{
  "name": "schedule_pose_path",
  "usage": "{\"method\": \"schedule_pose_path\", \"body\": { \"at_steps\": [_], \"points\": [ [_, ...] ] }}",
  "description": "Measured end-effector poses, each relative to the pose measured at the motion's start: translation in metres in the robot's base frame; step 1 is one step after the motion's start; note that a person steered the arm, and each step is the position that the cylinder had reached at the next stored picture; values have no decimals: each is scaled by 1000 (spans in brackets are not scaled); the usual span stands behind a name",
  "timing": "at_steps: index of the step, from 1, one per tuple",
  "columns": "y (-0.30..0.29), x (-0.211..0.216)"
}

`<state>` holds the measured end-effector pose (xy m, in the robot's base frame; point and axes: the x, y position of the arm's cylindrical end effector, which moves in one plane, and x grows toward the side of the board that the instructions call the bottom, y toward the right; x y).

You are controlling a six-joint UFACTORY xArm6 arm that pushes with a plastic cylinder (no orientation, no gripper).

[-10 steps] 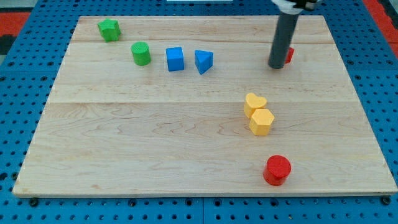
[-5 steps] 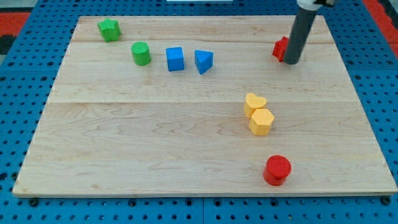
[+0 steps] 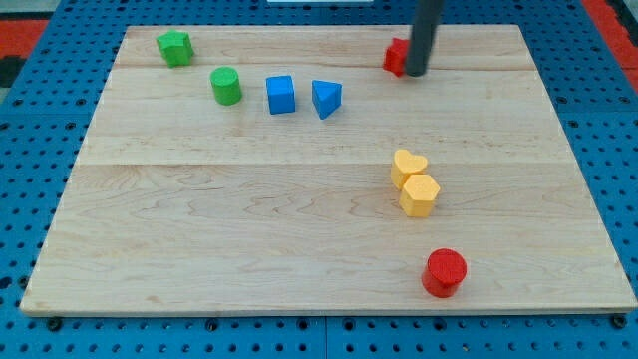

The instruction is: Place the red star diagonally top left to the blue triangle

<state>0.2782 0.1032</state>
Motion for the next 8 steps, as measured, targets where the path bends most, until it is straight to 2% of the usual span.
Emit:
{"method": "schedule_pose_path", "body": {
  "at_steps": [1, 2, 4, 8],
  "points": [
    [26, -4],
    [54, -27],
    [-82, -36],
    [-66, -36]
  ]
}}
